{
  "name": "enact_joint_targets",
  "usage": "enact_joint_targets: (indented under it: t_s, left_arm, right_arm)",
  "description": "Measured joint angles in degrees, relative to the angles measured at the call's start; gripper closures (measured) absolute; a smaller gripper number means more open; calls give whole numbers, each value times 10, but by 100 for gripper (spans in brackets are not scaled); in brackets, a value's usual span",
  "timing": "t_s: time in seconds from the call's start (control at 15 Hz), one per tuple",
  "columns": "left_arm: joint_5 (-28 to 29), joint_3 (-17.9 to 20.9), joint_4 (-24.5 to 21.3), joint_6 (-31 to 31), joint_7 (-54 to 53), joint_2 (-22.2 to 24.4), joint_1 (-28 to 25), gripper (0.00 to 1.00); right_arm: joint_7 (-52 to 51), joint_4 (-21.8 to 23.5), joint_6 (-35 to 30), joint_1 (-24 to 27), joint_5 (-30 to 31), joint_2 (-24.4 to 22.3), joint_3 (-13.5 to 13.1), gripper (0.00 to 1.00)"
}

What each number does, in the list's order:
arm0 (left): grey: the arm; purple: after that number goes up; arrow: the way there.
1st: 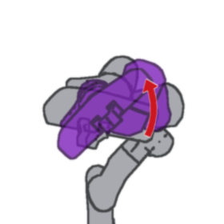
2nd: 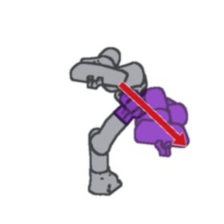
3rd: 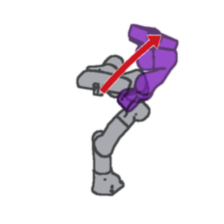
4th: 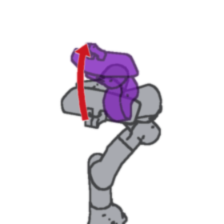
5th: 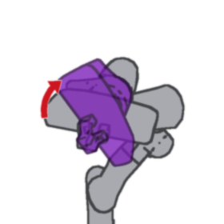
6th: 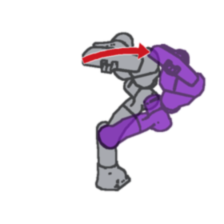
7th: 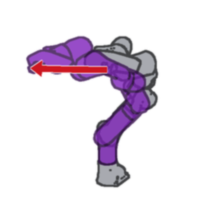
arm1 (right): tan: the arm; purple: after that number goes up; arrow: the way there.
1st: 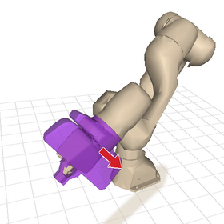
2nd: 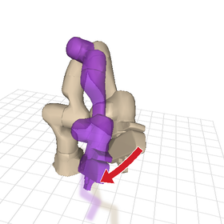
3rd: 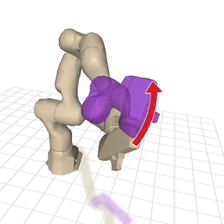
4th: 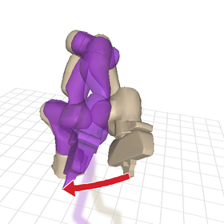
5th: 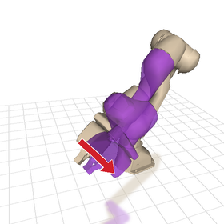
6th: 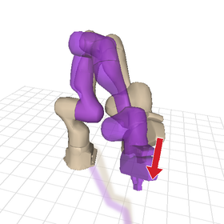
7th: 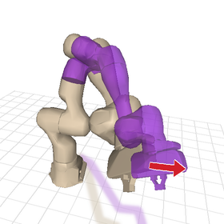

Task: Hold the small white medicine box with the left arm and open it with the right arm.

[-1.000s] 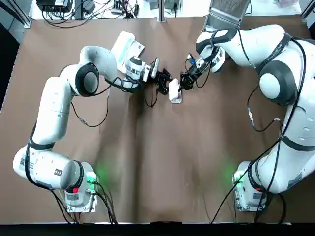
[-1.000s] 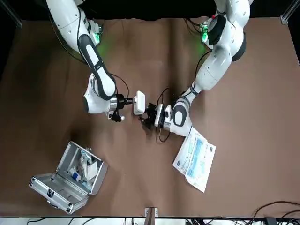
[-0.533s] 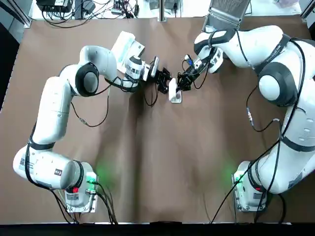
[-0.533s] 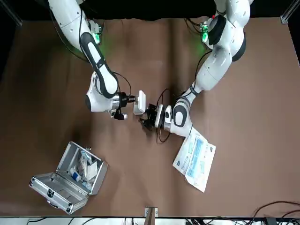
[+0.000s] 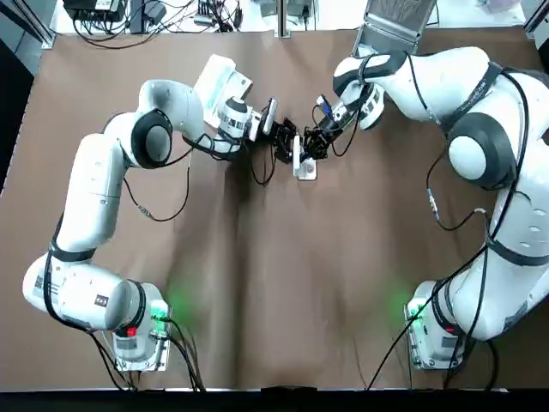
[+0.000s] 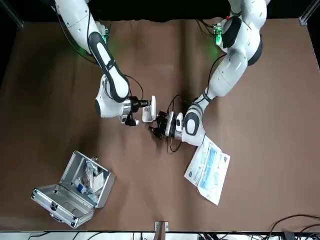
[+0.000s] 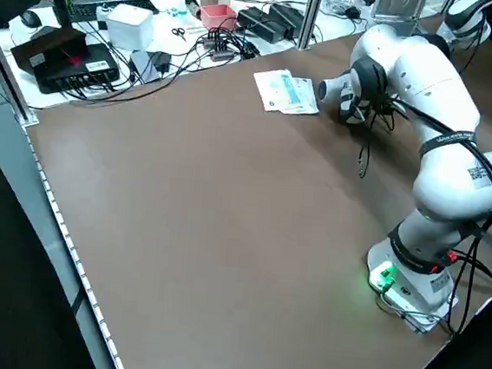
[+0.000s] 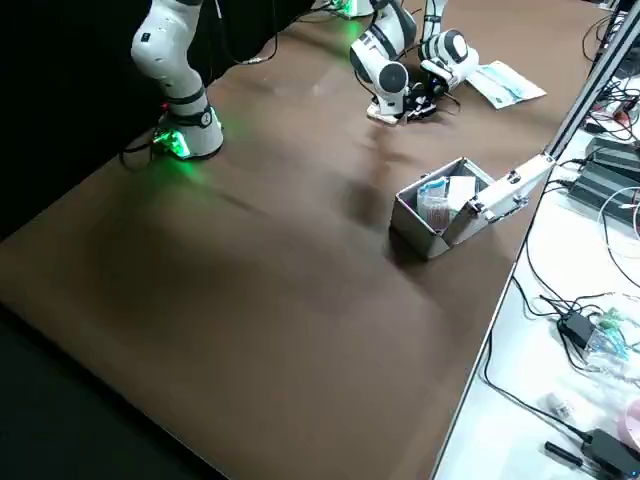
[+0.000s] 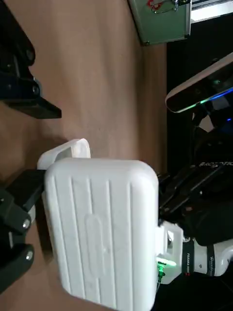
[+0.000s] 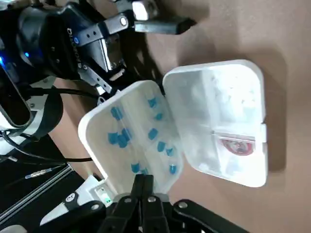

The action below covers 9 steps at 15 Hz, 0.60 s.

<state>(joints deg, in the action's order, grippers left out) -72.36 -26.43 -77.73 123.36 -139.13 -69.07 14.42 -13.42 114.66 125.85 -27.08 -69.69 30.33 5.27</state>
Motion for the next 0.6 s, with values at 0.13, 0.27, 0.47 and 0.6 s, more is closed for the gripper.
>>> enact_joint_targets:
  t_s: [0.13,0.27,0.47,0.6]
  left_arm:
    - [0,0,0,0,0,0,-1,46]
    - [0,0,0,0,0,0,-3,46]
    - [0,0,0,0,1,1,-6,43]
    - [0,1,0,1,1,4,-10,28]
  right_arm:
    - [0,-1,0,-1,-1,0,0,99]
    - [1,-1,0,-1,-1,0,0,99]
    - [1,-2,0,-1,-1,0,0,99]
    - [1,-2,0,-1,-2,0,0,99]
